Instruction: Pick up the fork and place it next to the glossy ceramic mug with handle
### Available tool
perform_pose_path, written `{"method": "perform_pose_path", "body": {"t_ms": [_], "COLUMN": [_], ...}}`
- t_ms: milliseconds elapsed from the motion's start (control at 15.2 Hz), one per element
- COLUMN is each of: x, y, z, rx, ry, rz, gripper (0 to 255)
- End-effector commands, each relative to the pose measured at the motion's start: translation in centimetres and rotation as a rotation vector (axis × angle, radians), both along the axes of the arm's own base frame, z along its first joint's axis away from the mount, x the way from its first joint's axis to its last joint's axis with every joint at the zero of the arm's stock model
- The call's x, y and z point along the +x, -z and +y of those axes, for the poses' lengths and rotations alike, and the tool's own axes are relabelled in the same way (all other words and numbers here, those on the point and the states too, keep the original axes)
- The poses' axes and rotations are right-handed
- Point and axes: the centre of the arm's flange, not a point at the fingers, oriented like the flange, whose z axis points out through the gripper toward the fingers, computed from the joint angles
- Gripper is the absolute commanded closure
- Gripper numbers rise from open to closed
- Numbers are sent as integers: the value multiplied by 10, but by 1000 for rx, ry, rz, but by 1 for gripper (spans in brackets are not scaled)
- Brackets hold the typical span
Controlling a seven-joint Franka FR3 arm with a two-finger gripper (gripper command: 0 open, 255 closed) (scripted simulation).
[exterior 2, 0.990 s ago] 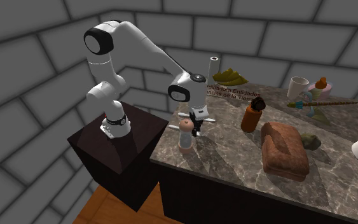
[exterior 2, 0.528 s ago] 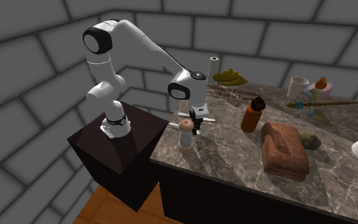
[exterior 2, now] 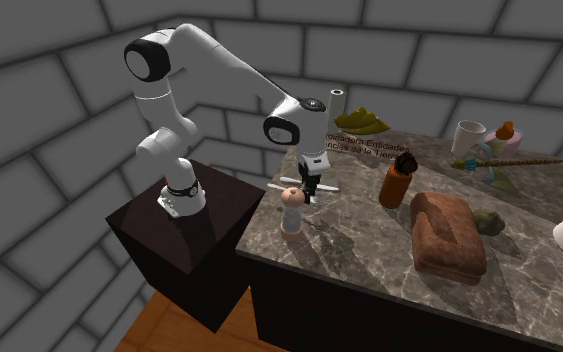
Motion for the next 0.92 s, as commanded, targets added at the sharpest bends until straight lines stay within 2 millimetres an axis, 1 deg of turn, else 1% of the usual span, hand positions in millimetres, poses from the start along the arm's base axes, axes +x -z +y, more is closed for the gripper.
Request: {"method": "perform_pose_path", "body": {"t_ms": [0, 858], "x": [1, 1], "y": [-11, -79], "z": [-1, -1], "rx": [0, 0], "ry": [0, 0], "rz": [0, 0], "gripper": [255, 255]}}
